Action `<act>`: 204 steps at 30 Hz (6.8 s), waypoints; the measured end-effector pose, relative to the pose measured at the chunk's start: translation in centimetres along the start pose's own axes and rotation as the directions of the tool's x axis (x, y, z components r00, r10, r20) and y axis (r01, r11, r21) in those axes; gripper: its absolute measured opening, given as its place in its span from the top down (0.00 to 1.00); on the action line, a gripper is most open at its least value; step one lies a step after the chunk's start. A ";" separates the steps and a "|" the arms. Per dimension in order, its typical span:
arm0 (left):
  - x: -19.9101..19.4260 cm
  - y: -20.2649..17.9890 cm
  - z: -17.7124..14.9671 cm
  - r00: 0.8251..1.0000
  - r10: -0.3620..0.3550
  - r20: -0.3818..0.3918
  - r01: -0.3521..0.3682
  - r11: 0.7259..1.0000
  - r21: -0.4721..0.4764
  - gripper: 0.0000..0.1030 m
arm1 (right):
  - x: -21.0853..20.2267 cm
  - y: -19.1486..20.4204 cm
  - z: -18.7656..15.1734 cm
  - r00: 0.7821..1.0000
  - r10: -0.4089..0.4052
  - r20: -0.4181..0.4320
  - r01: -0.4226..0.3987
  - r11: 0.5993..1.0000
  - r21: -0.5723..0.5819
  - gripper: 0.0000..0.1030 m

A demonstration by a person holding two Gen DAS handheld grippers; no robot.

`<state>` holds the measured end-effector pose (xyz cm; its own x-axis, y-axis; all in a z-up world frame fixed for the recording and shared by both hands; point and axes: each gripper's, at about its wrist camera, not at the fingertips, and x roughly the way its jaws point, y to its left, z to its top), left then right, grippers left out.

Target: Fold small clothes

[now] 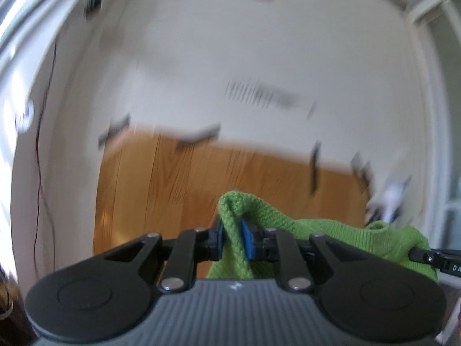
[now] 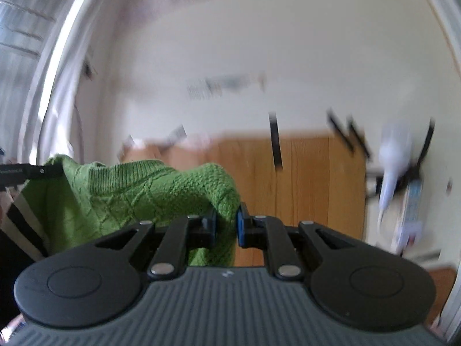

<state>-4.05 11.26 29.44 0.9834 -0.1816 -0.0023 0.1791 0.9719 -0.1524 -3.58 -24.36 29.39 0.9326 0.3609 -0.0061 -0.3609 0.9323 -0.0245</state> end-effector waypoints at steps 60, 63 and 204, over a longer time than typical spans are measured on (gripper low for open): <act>-9.9 6.6 -28.3 0.666 -0.096 -0.740 0.034 0.995 -0.098 0.53 | -5.6 -0.6 -30.9 0.682 0.403 -0.610 -0.026 0.847 0.531 0.89; -10.1 6.4 -28.1 0.655 -0.108 -0.748 0.037 0.993 -0.110 0.59 | -6.9 -1.8 -29.2 0.703 0.342 -0.624 0.036 0.859 0.511 0.90; 15.0 10.3 -28.0 0.846 -0.066 -0.529 -0.163 0.913 -0.375 0.25 | 18.9 11.4 -27.2 0.667 0.228 -0.709 -0.291 0.956 0.034 0.39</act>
<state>11.69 14.38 0.17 0.8043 -0.2969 -0.5147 -0.0082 0.8606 -0.5092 10.03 -7.57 1.78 0.5422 0.4358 -0.7184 -0.6165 0.7872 0.0122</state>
